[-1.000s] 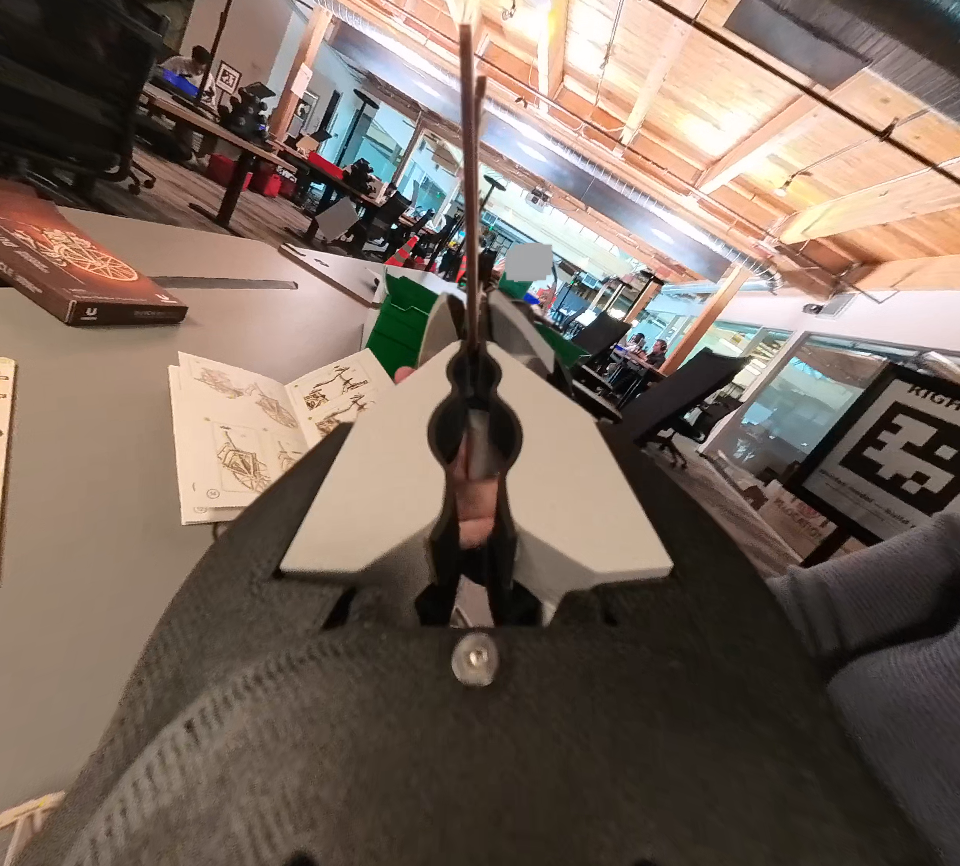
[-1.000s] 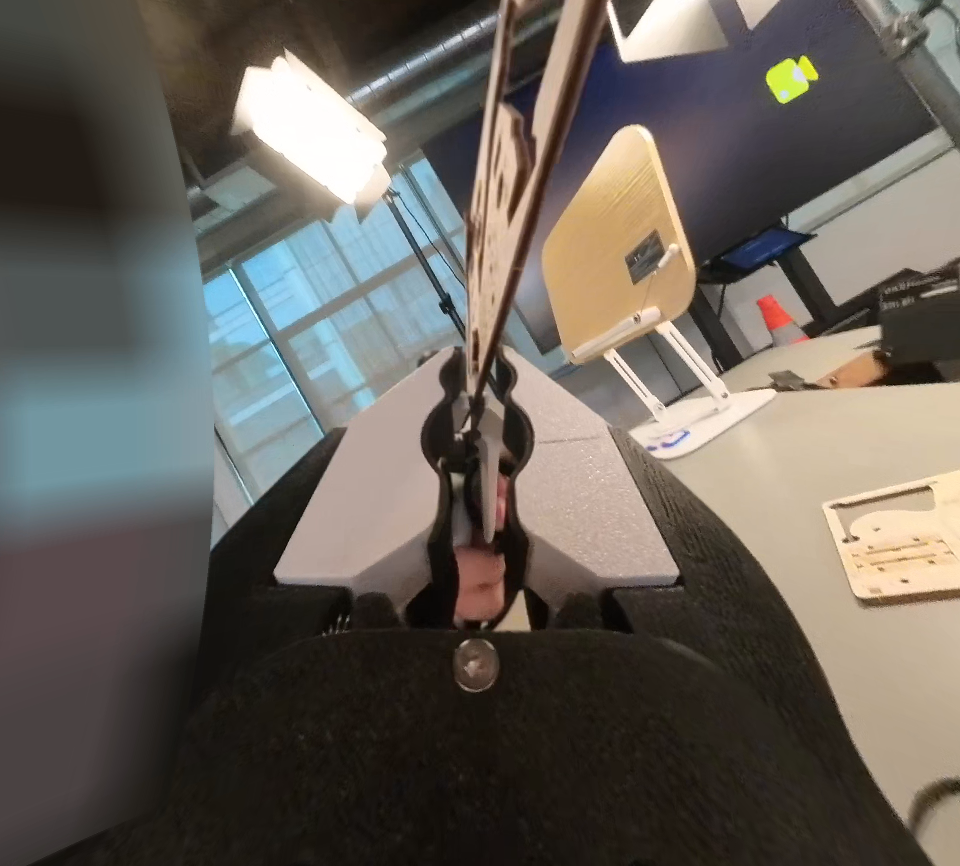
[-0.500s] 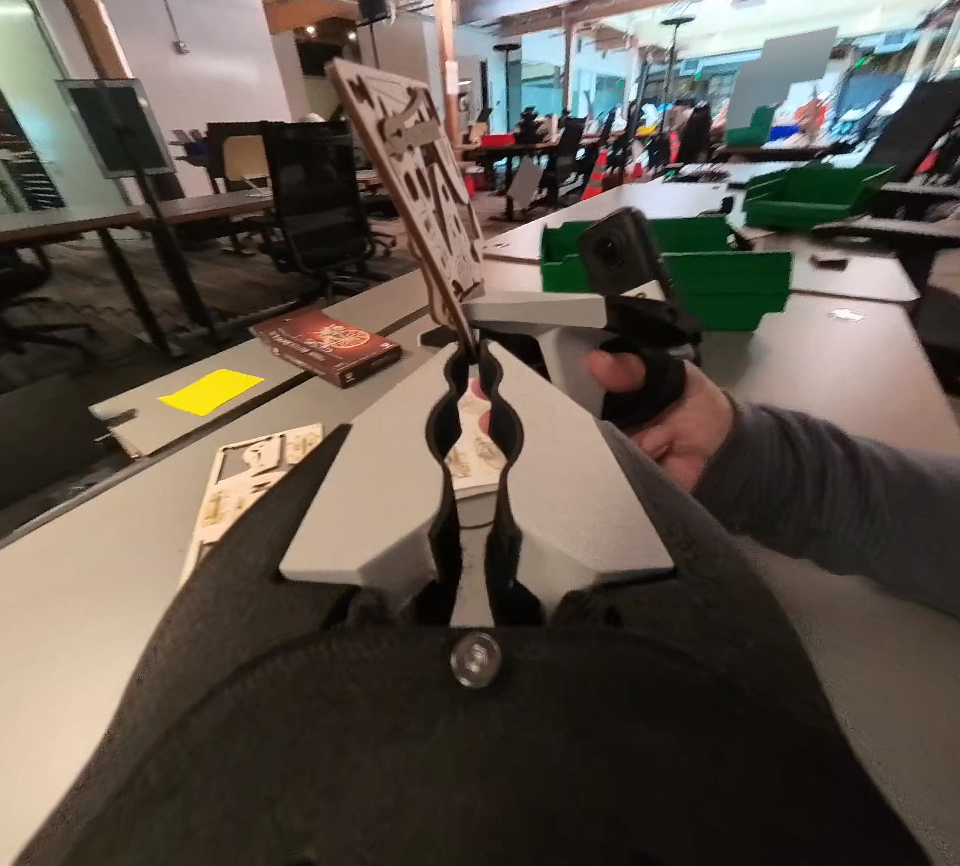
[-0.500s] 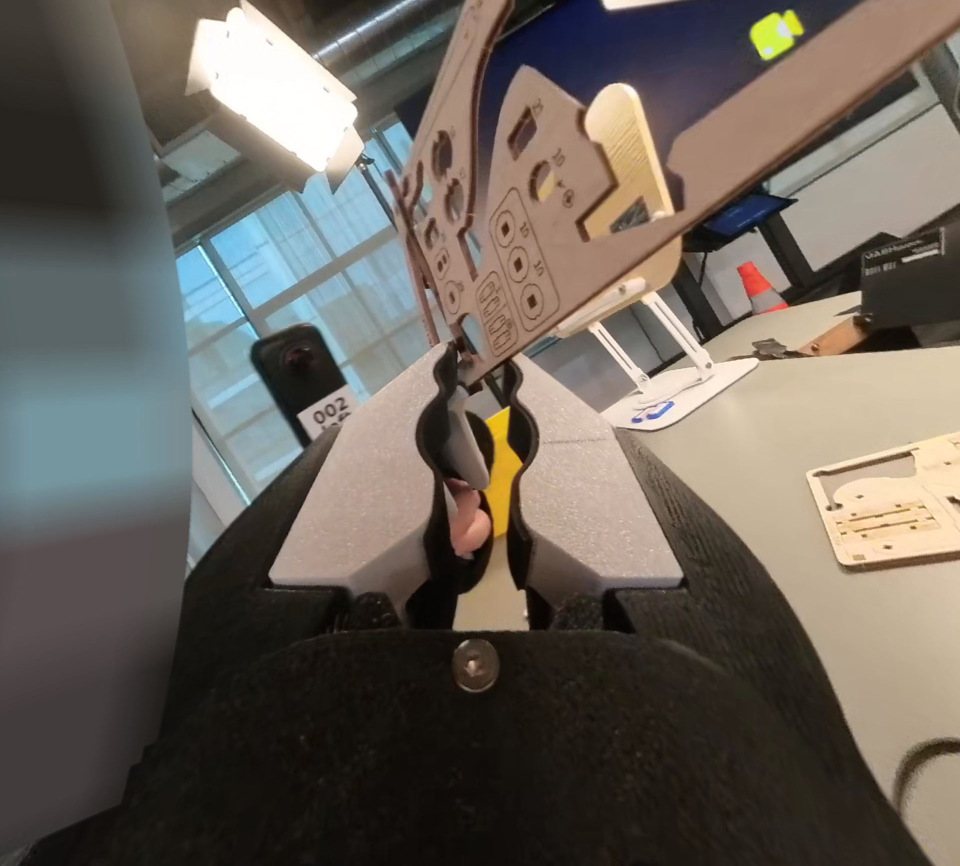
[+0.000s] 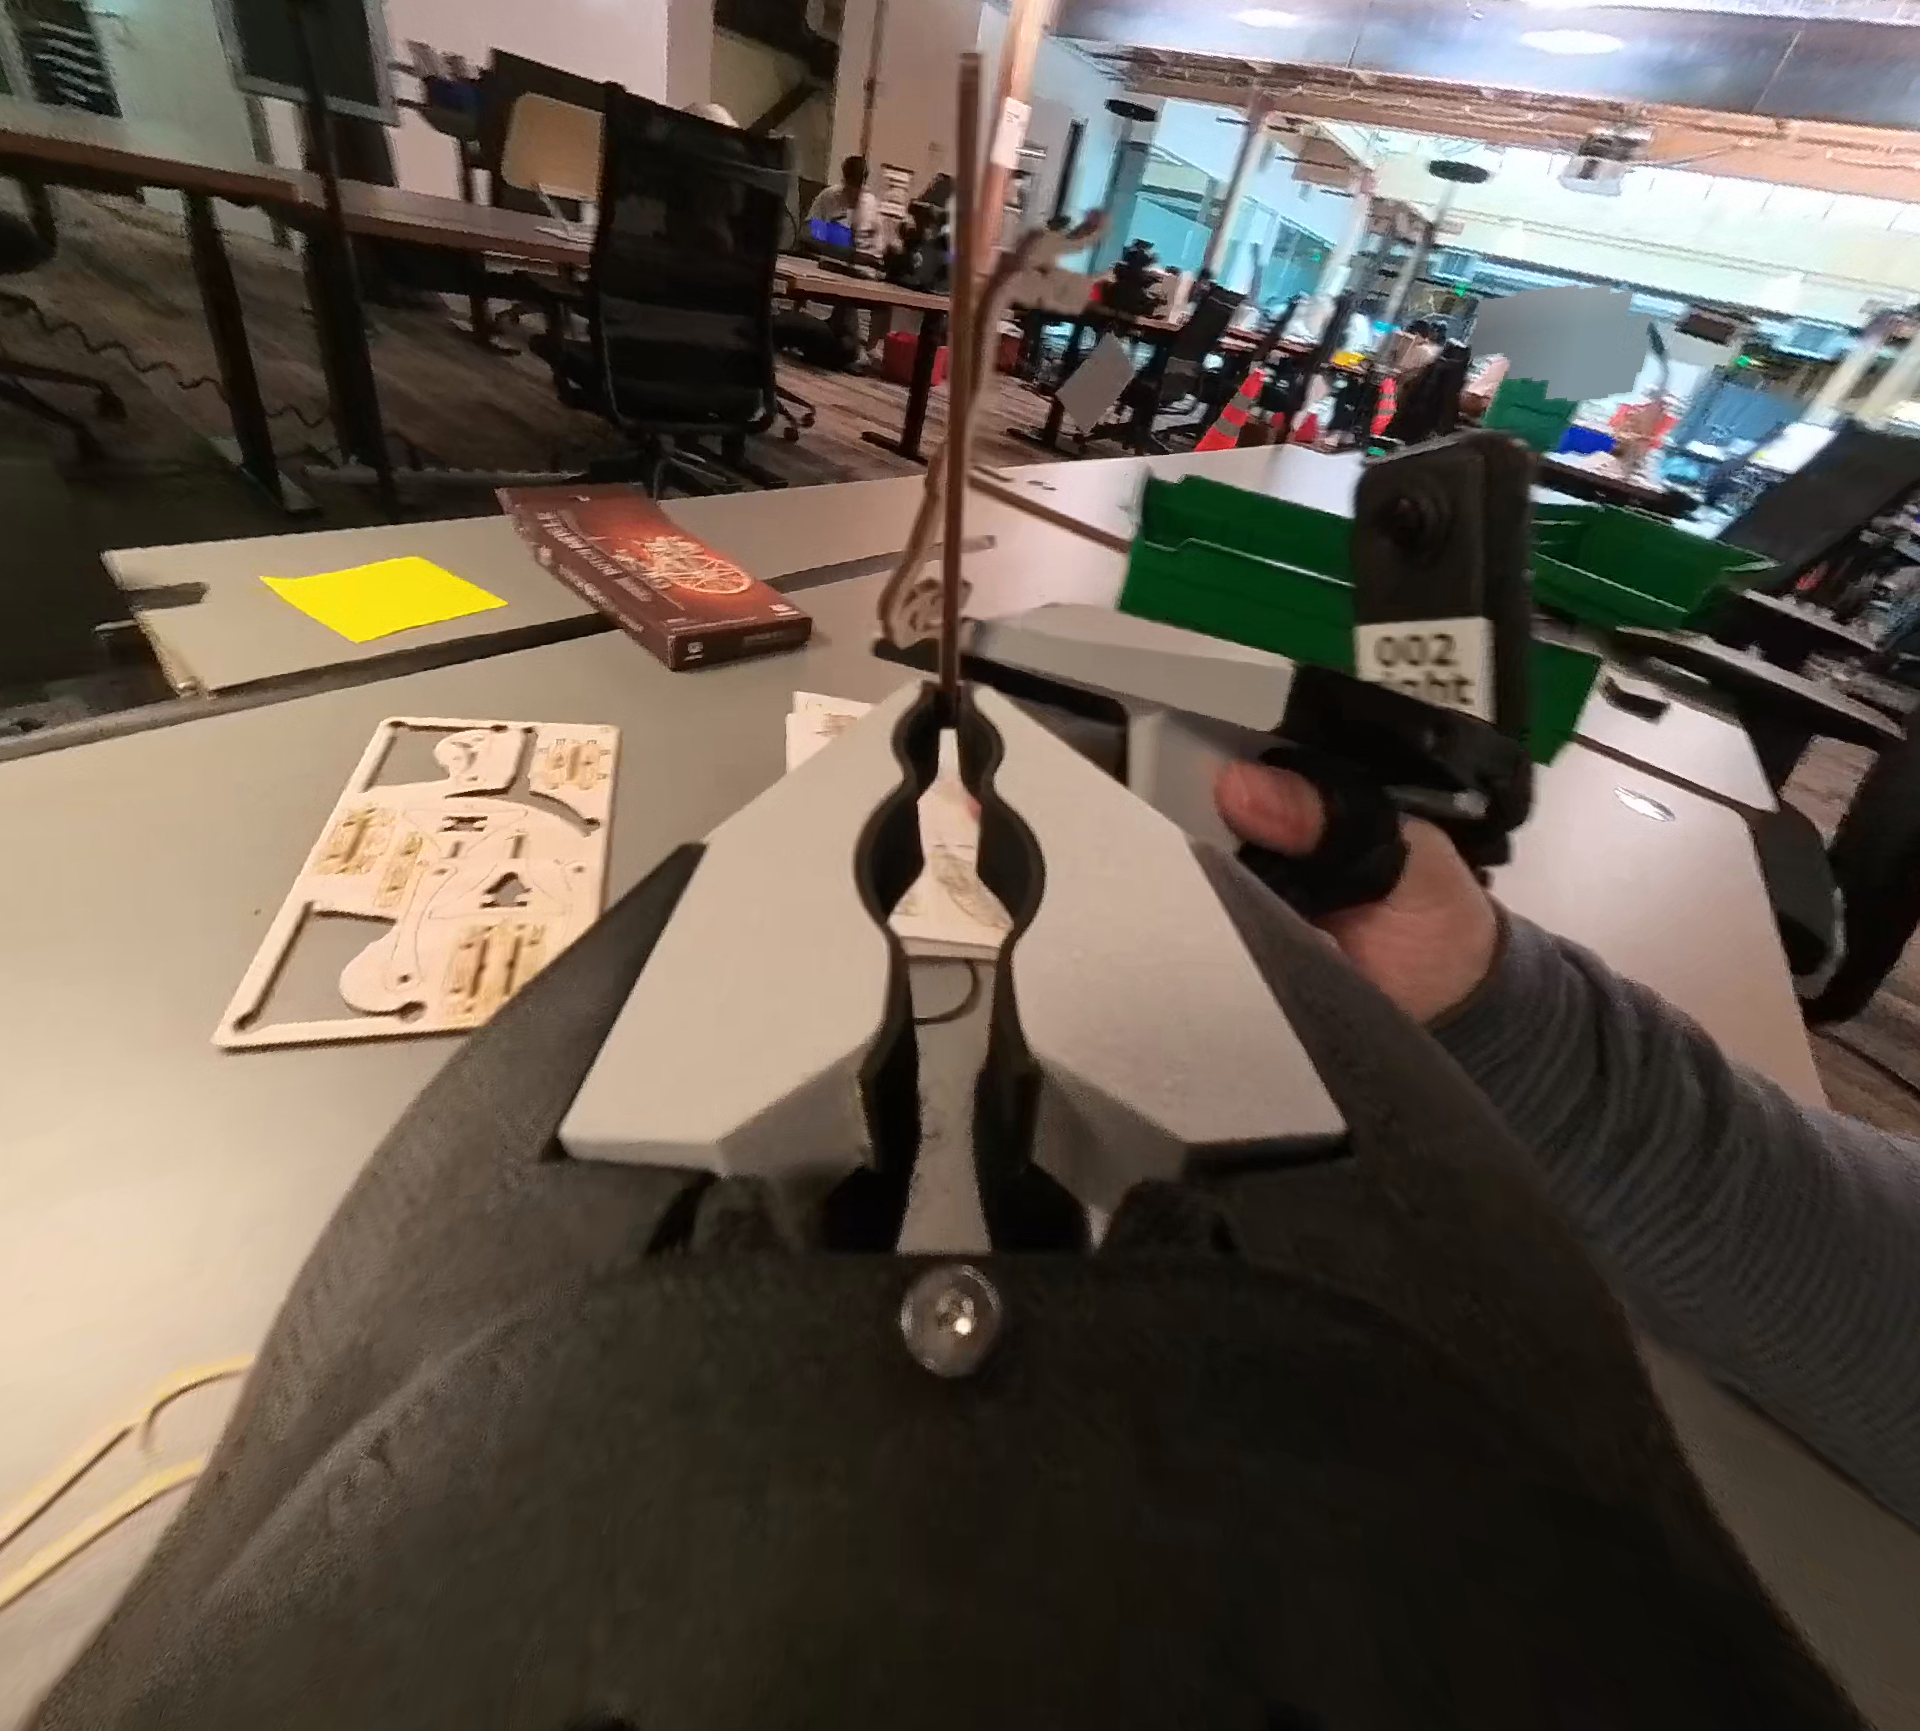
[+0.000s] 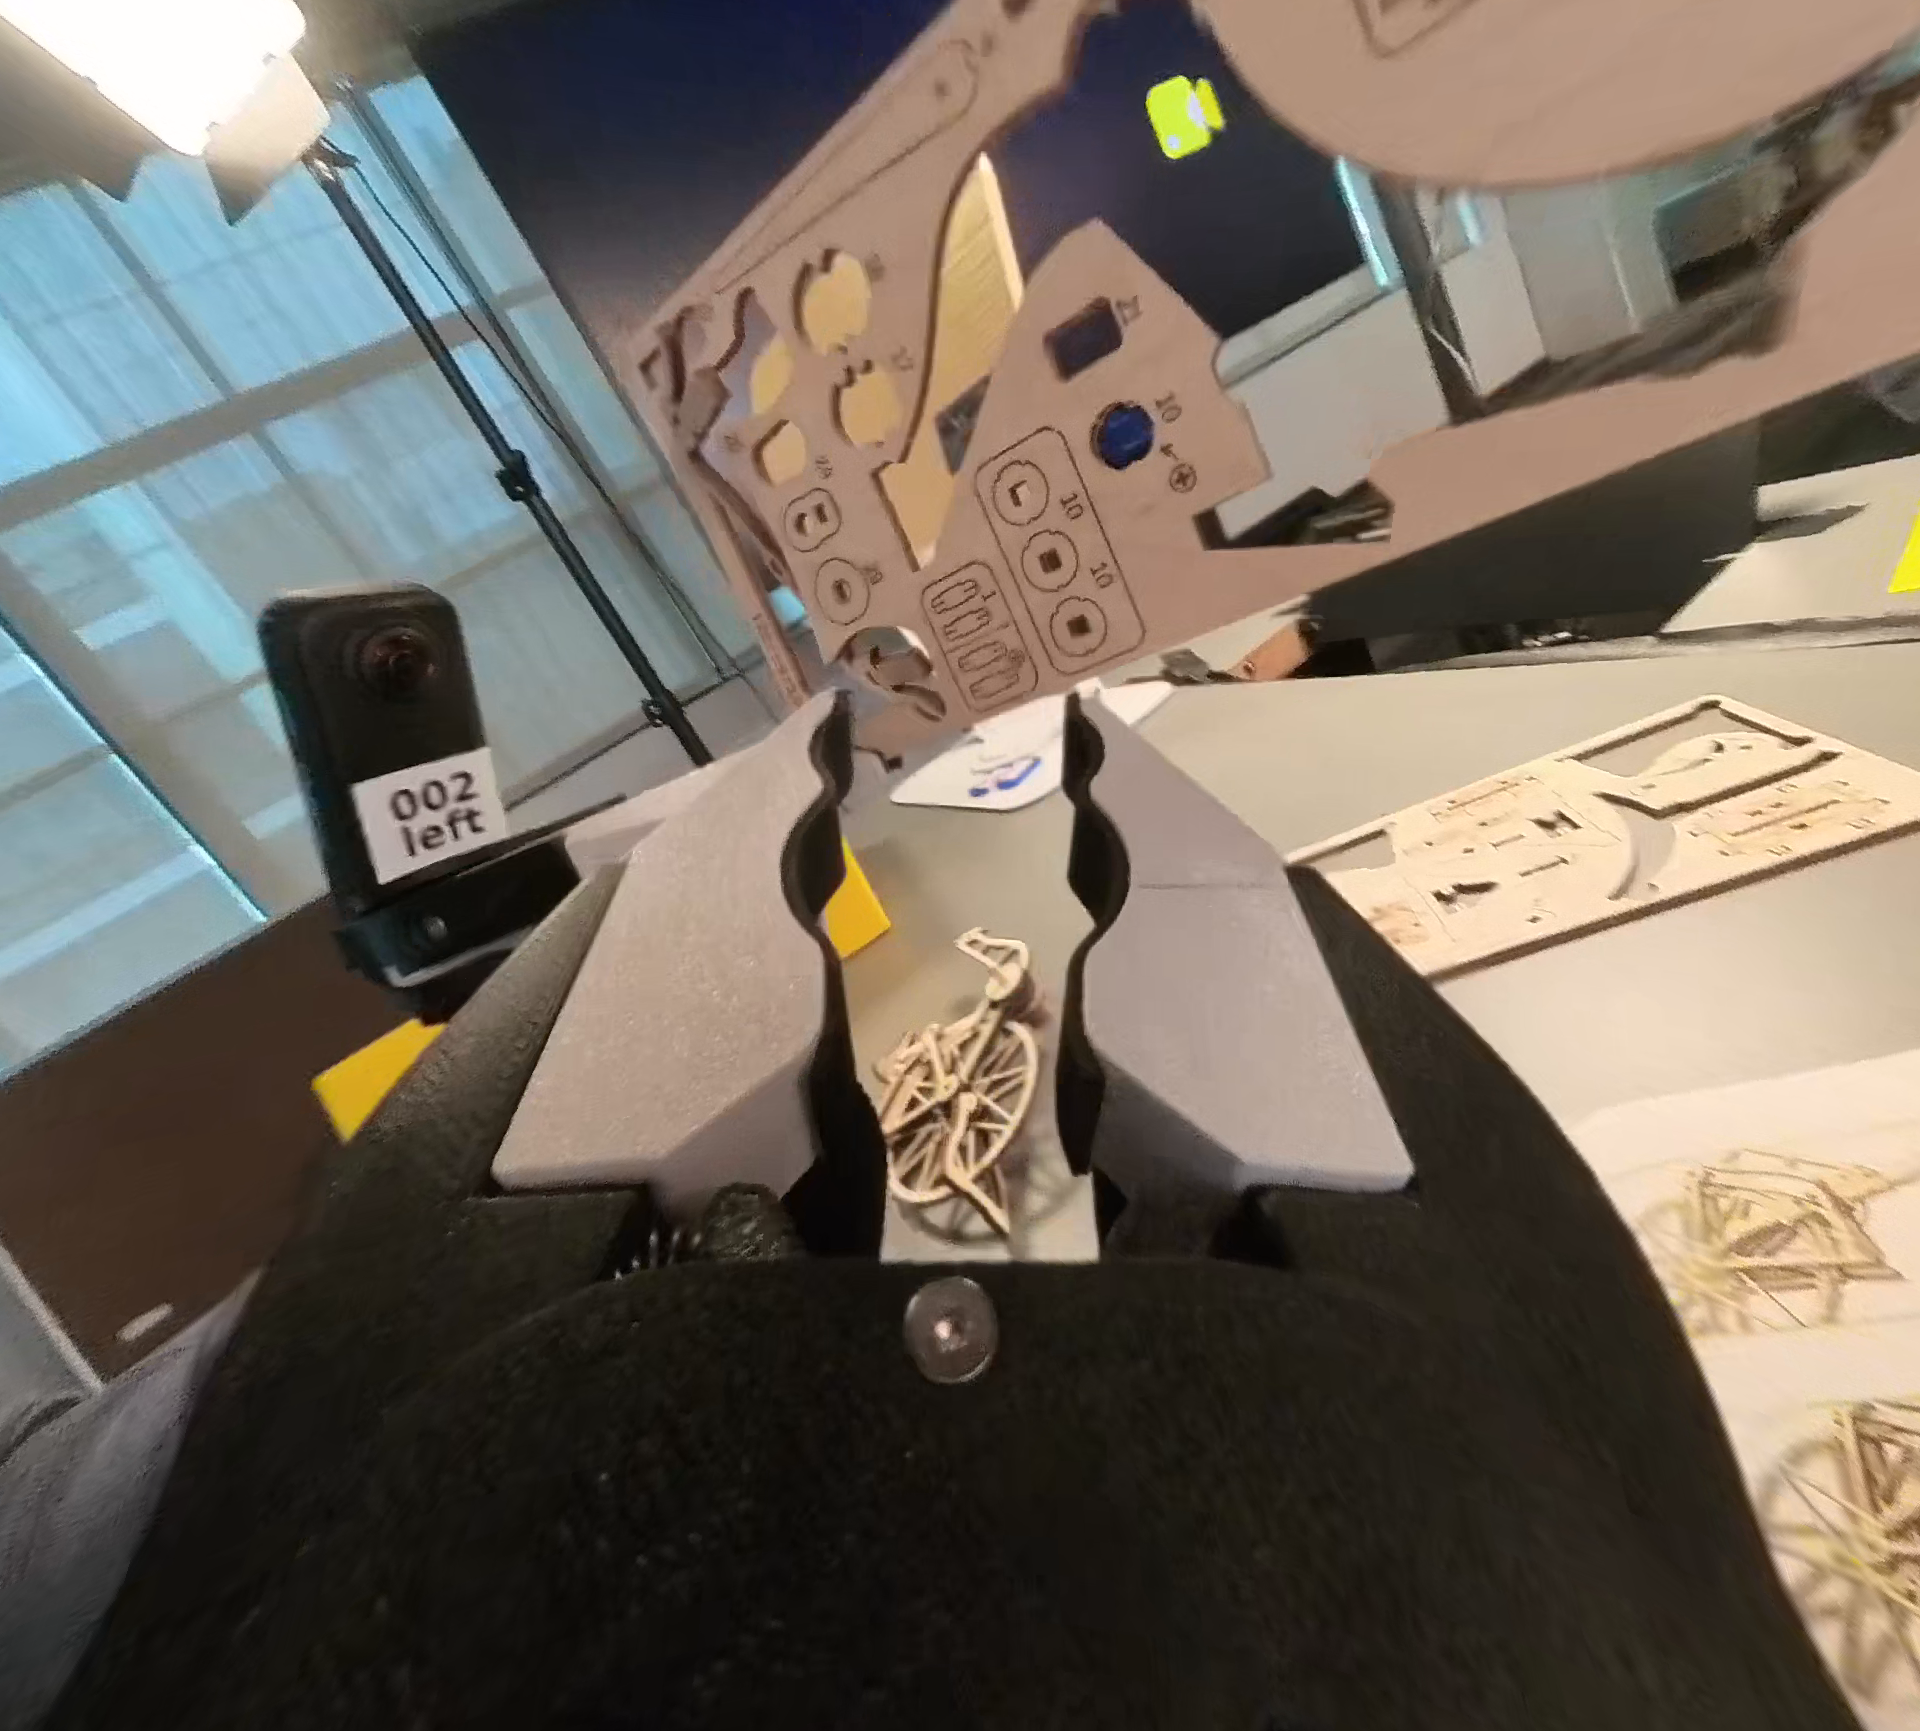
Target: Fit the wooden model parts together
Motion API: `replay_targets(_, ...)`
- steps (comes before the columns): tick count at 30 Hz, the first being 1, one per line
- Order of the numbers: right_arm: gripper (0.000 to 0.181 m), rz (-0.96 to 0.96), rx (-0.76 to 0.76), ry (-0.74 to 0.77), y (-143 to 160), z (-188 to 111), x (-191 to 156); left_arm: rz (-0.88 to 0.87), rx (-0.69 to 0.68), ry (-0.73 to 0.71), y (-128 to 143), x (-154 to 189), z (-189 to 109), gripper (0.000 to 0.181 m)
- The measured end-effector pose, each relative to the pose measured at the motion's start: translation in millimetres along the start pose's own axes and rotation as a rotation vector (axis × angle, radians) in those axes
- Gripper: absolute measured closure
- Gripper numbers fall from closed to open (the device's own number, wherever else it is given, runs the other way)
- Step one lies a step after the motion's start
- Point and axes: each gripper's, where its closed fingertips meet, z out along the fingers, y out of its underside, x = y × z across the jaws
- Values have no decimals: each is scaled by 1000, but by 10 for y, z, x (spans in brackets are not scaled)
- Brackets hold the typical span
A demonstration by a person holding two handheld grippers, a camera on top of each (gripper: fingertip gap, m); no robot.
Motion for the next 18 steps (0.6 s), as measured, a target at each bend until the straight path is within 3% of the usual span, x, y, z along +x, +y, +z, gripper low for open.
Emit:
replay_targets(3, 136, -34, -11, 67, -10, -30, 91, -42, 5, -65, 6, -210, -59, 180)
replay_targets(6, 142, -150, -1, 88, -59, -48, 56, -45, -22, -116, 68, -365, -96, 179)
replay_targets(18, 150, -420, -170, 122, 195, 9, 86, -15, -56, -152, 114, -498, -144, 180)
